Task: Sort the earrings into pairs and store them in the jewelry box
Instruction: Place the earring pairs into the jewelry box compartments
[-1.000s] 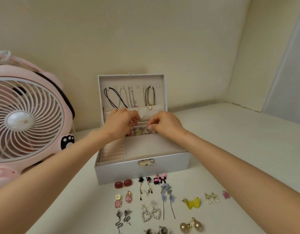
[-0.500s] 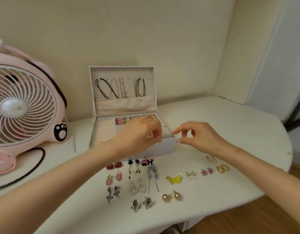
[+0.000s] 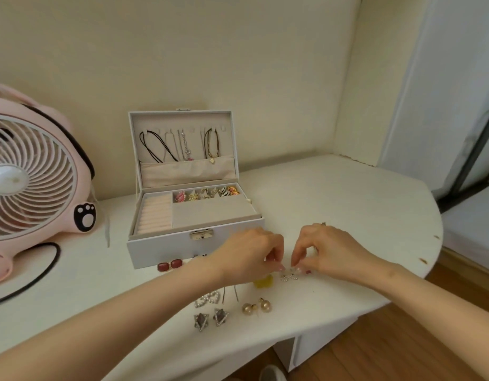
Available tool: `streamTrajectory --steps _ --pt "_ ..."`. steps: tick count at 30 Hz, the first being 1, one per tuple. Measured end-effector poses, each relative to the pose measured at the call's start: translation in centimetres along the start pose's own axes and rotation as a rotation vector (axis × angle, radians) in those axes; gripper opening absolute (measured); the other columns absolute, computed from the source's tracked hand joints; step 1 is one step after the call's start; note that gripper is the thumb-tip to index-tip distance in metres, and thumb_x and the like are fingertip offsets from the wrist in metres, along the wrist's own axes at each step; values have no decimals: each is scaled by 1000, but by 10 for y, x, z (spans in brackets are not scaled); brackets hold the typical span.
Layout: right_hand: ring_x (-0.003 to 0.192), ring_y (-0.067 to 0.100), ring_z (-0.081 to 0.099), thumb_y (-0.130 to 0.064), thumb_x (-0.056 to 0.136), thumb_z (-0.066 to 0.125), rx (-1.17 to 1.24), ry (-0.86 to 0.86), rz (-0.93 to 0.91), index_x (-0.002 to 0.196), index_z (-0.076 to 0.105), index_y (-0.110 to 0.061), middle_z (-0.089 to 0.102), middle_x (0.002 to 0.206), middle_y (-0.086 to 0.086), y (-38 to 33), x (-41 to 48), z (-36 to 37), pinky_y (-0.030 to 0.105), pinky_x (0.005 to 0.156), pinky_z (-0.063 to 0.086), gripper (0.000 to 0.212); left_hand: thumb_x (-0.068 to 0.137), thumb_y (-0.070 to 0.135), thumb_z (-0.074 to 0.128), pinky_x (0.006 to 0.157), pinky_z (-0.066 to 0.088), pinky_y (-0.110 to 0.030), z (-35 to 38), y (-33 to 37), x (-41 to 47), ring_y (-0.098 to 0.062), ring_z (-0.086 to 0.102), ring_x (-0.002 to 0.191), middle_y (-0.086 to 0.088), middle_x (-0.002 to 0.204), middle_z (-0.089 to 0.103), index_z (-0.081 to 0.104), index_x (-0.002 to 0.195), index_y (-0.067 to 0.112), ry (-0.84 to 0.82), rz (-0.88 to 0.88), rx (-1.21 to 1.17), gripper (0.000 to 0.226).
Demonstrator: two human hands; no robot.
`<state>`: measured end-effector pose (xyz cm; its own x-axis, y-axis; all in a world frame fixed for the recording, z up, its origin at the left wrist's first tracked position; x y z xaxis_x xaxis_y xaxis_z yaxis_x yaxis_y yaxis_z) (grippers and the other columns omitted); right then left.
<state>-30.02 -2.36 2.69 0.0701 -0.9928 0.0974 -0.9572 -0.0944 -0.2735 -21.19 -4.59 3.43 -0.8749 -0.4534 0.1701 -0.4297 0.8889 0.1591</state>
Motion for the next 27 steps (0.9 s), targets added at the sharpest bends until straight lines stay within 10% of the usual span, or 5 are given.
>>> streamTrajectory --steps 27 --pt "91 7 46 -26 83 63 -46 -33 2 79 62 -29 61 88 -7 -6 10 10 28 77 39 5 88 30 60 76 36 -26 20 -11 22 -22 52 104 -6 105 64 64 97 12 -51 -111 24 21"
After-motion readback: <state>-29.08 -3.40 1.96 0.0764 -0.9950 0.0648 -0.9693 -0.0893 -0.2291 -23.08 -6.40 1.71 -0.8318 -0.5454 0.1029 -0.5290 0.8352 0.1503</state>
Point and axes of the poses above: each hand's wrist, its own x-axis towards the middle knuckle, its own z-axis out of the palm, y = z × x, the point moved 9 cm from there along x, towards the middle knuckle
